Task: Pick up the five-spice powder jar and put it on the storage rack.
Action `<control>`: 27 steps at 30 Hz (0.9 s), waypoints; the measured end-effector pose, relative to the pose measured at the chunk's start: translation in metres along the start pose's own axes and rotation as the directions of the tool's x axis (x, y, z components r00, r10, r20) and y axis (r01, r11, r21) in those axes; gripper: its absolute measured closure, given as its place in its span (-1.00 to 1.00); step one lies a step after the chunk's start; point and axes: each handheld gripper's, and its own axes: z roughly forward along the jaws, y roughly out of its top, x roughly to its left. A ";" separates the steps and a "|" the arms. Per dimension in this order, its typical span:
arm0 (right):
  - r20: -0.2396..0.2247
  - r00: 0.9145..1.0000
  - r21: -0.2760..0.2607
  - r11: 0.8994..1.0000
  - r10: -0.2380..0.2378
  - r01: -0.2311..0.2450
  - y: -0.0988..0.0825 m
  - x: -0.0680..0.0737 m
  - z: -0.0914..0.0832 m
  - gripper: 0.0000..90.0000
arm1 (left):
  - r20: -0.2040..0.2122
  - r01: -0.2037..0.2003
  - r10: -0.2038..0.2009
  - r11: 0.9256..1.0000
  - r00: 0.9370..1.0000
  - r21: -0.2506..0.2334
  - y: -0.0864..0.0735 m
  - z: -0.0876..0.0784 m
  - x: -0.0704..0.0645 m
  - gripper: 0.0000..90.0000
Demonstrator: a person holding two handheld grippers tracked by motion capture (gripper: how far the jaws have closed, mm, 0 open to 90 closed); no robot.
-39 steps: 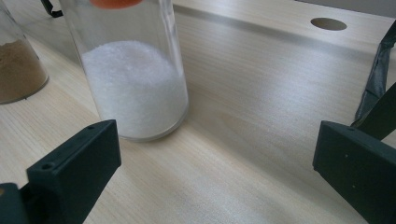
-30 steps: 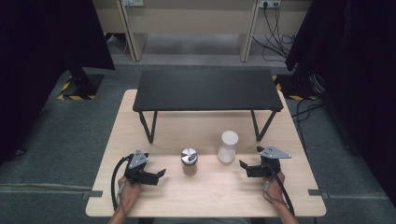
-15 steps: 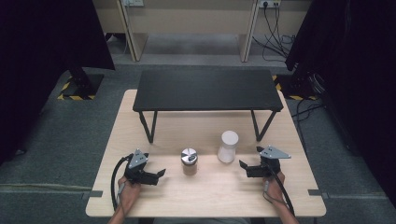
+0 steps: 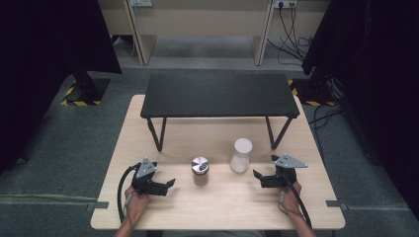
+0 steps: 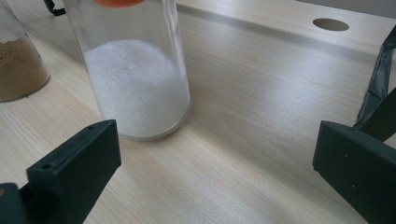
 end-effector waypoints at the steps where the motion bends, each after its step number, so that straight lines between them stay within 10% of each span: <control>1: 0.001 1.000 0.000 1.000 -0.001 0.001 0.000 0.000 0.000 -0.98 | 0.001 0.000 0.000 1.000 1.000 0.000 0.000 0.000 0.000 -1.00; 27: 0.001 1.000 0.002 1.000 -0.004 0.004 0.000 0.001 0.000 -0.98 | -0.002 0.005 -0.005 1.000 1.000 0.007 0.001 0.001 0.000 -1.00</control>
